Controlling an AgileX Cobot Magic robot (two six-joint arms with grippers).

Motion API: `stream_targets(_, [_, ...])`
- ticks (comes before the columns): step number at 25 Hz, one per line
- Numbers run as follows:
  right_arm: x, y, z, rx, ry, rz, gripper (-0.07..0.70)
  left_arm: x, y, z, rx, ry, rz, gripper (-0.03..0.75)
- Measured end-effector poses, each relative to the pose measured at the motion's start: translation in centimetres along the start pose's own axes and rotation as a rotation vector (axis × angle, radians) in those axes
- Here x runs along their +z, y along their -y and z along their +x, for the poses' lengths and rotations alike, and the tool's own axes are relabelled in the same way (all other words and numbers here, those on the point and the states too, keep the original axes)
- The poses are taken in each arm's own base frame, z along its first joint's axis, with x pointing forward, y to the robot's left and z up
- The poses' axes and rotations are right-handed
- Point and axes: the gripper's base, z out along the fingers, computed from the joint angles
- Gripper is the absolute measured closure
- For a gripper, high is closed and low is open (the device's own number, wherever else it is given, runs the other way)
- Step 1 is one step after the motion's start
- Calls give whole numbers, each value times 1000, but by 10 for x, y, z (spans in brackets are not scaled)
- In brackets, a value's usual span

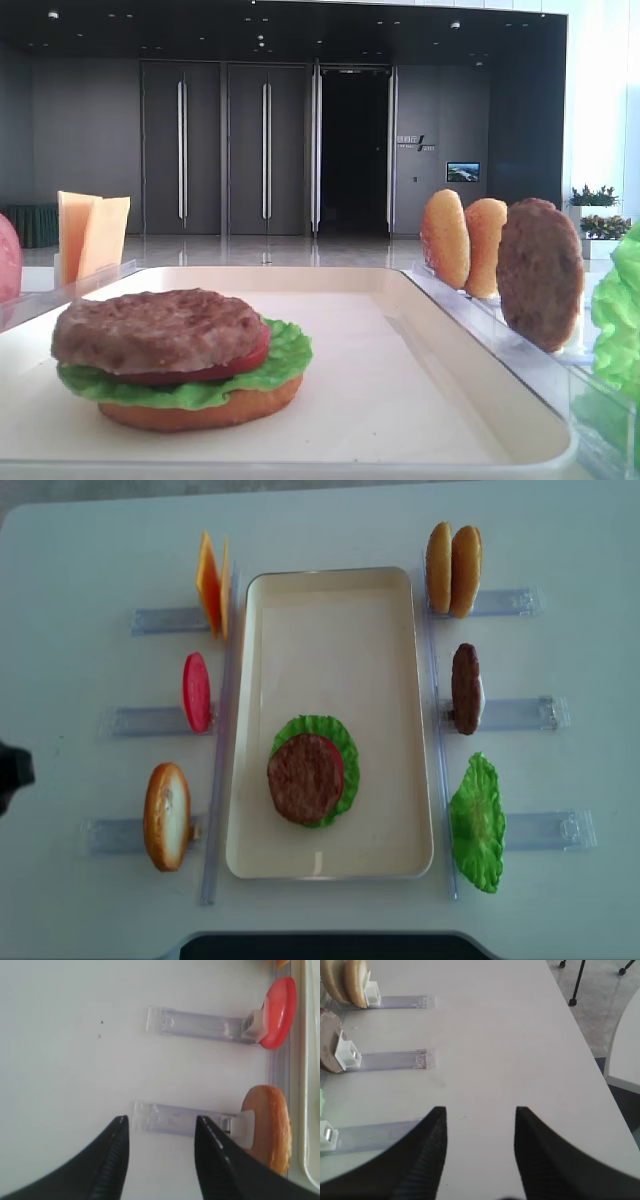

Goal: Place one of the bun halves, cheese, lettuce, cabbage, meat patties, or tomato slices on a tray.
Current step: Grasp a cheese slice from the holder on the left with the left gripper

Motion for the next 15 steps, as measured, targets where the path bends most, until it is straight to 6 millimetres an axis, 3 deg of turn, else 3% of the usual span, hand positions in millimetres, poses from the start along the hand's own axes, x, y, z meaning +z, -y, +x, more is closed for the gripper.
stream_targets(8, [0, 0, 0, 0, 0, 0, 331, 71, 19, -99, 20, -187, 14, 387])
stream_targets(15, [0, 0, 0, 0, 0, 0, 331, 128, 39, -157, 2, -240, 94, 387])
